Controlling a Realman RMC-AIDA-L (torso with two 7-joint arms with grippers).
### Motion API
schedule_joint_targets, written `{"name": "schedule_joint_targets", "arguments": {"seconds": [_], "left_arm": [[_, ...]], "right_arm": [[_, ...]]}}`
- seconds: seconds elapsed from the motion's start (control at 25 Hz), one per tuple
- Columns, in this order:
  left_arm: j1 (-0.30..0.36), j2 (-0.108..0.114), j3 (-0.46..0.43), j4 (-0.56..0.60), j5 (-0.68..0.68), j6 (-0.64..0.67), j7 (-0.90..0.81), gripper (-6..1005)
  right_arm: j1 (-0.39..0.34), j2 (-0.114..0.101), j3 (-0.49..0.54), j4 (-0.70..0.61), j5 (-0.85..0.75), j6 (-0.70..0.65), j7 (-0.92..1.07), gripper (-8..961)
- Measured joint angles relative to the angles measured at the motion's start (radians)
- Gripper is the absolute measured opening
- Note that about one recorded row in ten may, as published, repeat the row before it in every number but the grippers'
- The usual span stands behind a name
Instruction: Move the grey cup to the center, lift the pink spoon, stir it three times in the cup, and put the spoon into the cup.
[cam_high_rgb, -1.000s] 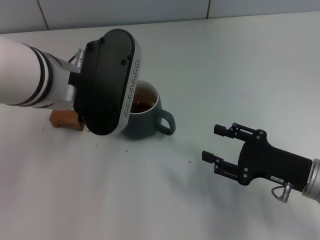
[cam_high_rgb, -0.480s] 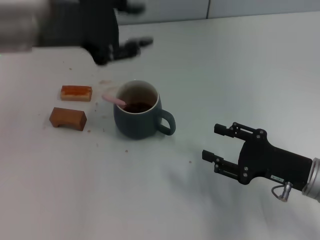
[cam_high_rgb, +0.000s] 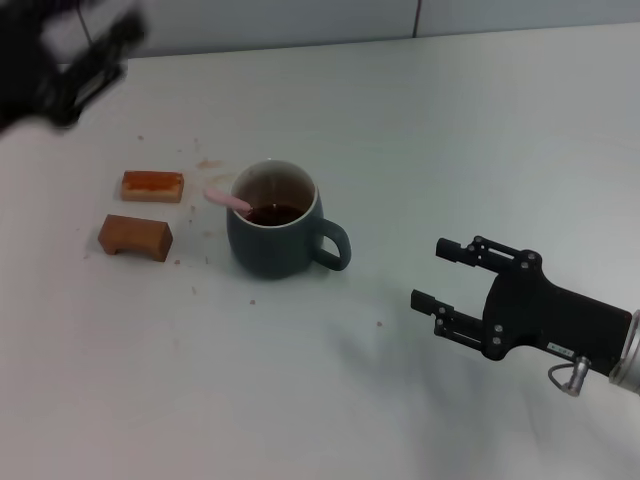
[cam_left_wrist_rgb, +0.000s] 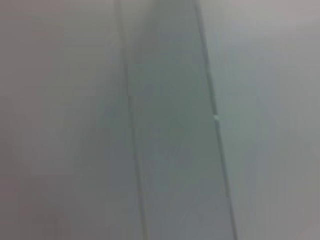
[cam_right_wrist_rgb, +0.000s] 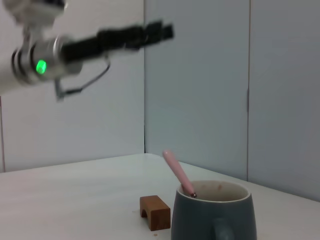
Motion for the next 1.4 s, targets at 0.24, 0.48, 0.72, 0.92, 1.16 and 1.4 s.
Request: {"name": "schedule_joint_targets", "arguments": {"seconds": [0.24, 0.48, 0.72, 0.92, 1.16, 1.4], "left_arm": [[-0.003, 0.001, -0.106, -0.408, -0.006, 0.085, 0.308, 504], [0.047, -0.002, -0.101, -0.589, -0.004, 0.094, 0.487, 505], [0.094, -0.002, -0.067, -0.646, 0.022, 0.093, 0.502, 505], [0.092, -0.005, 0.015, -0.692, 0.049, 0.058, 0.521, 506], [0.077, -0.012, 0.019, -0.766, 0.039, 0.022, 0.701, 597], [0.065, -0.012, -0.006, -0.804, 0.039, 0.019, 0.761, 748]], "right_arm": [[0.003, 0.000, 0.000, -0.003, 0.000, -0.002, 0.000, 666], [0.006, 0.000, -0.002, -0.004, 0.000, -0.006, -0.005, 667], [0.003, 0.000, -0.008, -0.003, 0.000, -0.006, -0.008, 666], [0.003, 0.000, -0.010, -0.001, -0.007, -0.007, -0.008, 666], [0.001, 0.000, -0.014, 0.004, -0.010, -0.007, -0.009, 667], [-0.002, 0.001, -0.024, 0.003, -0.011, -0.007, -0.009, 667]]}}
